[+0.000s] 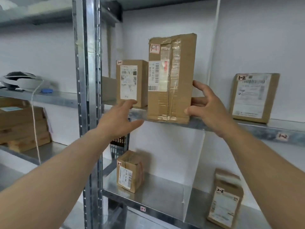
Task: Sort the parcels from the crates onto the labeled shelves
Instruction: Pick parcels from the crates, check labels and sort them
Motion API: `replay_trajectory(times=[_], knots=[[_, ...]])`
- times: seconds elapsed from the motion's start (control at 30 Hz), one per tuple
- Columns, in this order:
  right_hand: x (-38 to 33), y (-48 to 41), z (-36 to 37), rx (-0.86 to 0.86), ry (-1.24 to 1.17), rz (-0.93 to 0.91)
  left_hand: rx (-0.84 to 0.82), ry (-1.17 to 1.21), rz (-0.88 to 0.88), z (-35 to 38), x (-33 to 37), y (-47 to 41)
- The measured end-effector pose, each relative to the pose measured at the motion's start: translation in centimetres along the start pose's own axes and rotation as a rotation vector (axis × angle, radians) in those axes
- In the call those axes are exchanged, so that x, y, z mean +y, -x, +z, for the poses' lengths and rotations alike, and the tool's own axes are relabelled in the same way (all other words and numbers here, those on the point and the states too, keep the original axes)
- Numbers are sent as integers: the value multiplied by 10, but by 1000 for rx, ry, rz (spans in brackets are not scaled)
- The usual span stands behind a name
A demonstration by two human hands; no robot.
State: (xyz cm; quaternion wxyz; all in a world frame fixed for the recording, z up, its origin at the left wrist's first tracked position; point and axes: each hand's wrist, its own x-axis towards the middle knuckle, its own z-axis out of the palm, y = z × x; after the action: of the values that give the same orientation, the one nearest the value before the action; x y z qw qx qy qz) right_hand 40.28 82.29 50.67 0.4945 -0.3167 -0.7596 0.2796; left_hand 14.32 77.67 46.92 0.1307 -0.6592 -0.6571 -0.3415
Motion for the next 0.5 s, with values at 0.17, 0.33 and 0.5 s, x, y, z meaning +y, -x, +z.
replay_trajectory(times=[0.17, 0.33, 0.5], knots=[[-5, -23, -3, 95, 58, -5, 7, 31, 74, -2, 7, -44], [-7, -43, 9, 120, 107, 25, -80, 255, 154, 4, 12, -76], [0, -60, 19, 161, 164, 82, -119, 526, 96, 21, 20, -99]])
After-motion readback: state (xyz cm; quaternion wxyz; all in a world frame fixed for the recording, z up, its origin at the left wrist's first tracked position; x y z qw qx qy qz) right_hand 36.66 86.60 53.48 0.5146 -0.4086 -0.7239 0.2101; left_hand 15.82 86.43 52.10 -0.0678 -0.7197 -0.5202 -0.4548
